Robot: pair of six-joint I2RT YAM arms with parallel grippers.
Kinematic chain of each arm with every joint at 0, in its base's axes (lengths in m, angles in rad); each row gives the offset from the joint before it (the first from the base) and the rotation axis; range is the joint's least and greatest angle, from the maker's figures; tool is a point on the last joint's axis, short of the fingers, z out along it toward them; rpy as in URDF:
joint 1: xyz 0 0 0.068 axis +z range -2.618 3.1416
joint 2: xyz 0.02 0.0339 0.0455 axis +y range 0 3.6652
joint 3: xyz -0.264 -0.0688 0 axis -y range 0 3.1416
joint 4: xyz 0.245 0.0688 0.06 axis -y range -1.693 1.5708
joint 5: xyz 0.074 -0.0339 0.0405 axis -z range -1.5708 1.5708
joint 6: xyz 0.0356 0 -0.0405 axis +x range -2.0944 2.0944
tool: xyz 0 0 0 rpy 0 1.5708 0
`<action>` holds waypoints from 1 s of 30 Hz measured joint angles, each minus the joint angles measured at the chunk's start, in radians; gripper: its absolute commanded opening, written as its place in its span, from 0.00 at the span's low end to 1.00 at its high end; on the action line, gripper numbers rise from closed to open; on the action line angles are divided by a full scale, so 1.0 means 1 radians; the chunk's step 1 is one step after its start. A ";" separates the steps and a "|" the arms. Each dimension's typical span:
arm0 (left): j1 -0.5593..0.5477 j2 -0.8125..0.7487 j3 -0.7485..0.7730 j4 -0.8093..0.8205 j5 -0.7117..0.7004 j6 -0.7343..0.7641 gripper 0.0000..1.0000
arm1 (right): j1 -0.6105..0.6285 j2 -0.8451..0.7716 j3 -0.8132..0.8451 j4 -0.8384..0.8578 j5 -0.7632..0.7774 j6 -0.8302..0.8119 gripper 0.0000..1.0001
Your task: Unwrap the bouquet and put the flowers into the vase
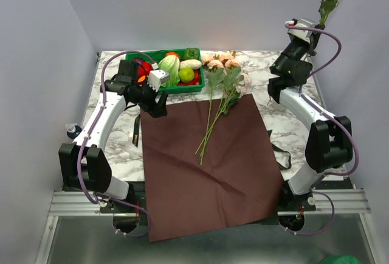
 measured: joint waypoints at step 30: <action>0.024 -0.020 -0.012 -0.006 0.037 0.001 0.82 | -0.006 -0.038 -0.100 -0.008 0.045 0.057 0.01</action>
